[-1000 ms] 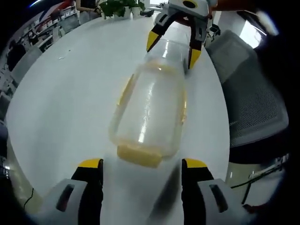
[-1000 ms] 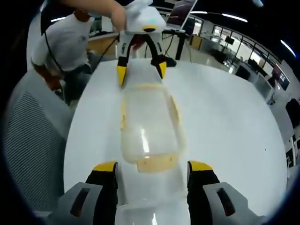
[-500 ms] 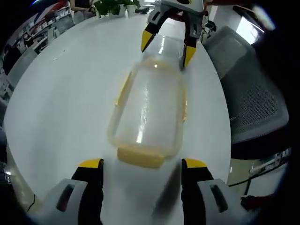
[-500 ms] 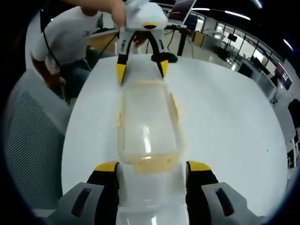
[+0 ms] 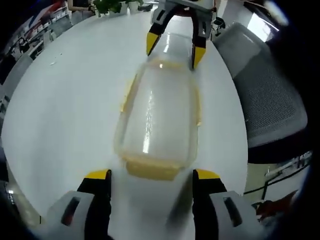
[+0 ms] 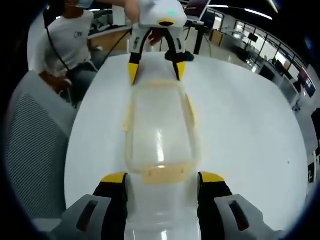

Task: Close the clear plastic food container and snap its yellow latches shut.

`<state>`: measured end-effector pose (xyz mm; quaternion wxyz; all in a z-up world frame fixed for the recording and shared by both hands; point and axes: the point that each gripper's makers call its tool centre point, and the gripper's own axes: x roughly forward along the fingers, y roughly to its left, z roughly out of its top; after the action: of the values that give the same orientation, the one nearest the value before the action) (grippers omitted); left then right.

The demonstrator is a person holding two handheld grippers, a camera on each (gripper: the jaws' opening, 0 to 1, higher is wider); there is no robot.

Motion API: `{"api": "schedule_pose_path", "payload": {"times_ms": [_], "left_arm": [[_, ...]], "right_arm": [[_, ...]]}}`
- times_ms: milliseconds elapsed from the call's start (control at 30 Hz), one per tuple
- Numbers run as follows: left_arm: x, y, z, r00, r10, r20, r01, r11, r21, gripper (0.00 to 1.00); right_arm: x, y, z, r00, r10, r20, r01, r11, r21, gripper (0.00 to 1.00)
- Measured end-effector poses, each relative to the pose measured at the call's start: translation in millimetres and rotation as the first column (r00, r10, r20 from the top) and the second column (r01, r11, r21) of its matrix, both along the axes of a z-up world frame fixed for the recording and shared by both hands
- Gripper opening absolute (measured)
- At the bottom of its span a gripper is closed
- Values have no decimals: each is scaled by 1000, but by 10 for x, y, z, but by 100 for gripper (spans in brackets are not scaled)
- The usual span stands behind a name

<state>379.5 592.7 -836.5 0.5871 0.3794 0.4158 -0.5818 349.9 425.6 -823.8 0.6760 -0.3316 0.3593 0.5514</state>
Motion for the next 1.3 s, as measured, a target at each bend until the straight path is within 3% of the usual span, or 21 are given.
{"api": "schedule_pose_path", "payload": {"times_ms": [400, 567, 767, 1300], "left_arm": [[6, 1, -8, 997, -69, 21, 69, 997, 30, 64], [-7, 9, -30, 991, -130, 43, 126, 989, 72, 64], [14, -9, -27, 990, -134, 45, 131, 988, 77, 63], [-5, -52, -23, 986, -162, 49, 158, 984, 76, 63]], "right_arm": [[50, 13, -14, 1000, 9, -4, -9, 1000, -23, 54], [27, 19, -29, 999, 11, -38, -12, 999, -46, 49], [101, -9, -55, 998, -20, -63, 13, 995, -101, 50], [72, 46, -162, 997, 39, -67, -50, 982, -183, 46]]}}
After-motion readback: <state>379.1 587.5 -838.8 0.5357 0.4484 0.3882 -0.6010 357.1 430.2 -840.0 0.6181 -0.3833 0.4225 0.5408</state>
